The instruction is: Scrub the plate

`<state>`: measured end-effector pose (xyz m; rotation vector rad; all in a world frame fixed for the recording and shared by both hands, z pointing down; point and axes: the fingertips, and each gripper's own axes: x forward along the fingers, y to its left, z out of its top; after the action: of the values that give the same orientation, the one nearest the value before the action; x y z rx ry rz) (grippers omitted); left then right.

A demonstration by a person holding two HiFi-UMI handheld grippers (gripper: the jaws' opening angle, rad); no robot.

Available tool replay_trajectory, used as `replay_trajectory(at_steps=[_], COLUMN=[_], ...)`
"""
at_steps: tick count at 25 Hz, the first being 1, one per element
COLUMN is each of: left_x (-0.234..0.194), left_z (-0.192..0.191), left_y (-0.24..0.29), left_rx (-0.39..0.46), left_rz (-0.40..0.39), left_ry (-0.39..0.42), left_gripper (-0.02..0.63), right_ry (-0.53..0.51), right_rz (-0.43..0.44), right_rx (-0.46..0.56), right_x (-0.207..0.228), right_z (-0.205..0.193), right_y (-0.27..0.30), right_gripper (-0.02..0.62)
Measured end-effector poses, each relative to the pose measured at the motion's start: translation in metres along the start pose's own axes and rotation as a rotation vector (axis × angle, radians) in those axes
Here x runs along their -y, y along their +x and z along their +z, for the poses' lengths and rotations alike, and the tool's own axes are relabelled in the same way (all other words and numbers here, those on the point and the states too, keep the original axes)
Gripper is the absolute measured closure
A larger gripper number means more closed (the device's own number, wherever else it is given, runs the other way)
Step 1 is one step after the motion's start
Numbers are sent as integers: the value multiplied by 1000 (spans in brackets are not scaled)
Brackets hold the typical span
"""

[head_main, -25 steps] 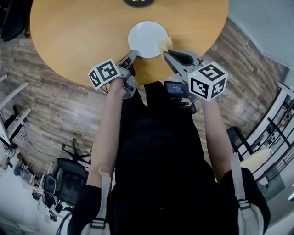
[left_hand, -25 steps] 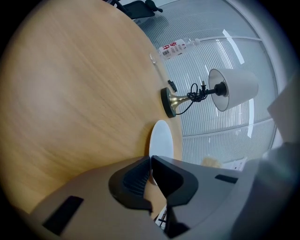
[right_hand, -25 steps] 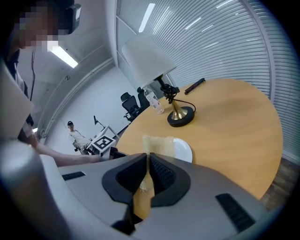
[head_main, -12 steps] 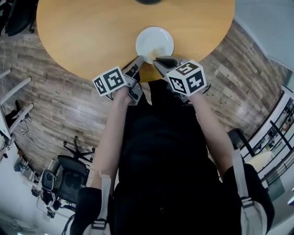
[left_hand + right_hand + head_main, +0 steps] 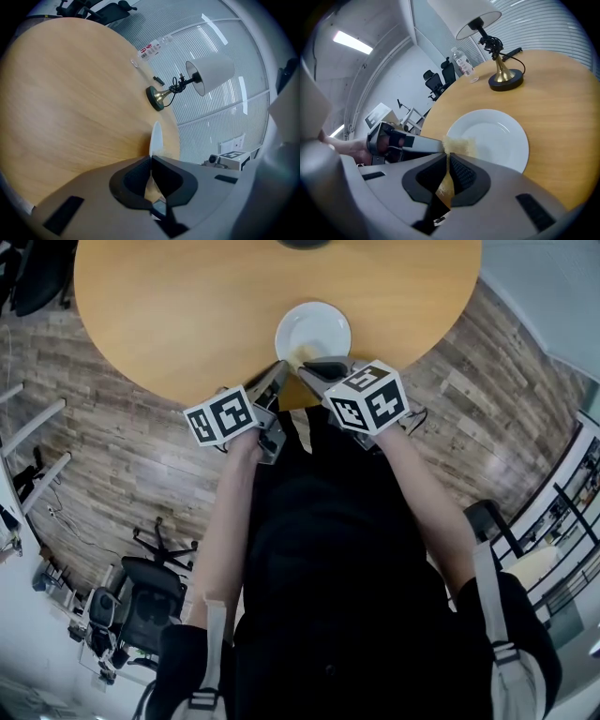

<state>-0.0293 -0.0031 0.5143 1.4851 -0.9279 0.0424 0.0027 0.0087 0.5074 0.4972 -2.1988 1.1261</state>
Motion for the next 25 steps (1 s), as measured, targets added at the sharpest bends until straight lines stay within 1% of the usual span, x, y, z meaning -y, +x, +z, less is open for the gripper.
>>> replay_trajectory(at_steps=[4,8,11,15,17,21,25], left_x=[-3,-3,-3,-1,-2,-3,-4], left_z=[2,0,1,0,0,-1,-3], left_y=[-3,-6,-6,-10,-11,-12,-13], left_rx=[-11,-20,-25,-25,-23,-19,-17], left_rz=[9,19,18,12,7,4,5], left_ry=[9,16,26,24,21,21,21], left_gripper=[583,583,583,583,583,583,583], right_ry=[36,64,90,97,109,91,63], right_rz=[-14,-59,-81,-165,-182,-187,-153], right_rx=[-8,-15,0,17,26,13,-17], right_x=[13,34,54,78,86,82,57], right_z=[-9,-17,-16,-11,-9,-9,-13], right_y=[-3,-15,-23,-38,-42,-38,-22], right_gripper=[567,568,566,567,566,566,566])
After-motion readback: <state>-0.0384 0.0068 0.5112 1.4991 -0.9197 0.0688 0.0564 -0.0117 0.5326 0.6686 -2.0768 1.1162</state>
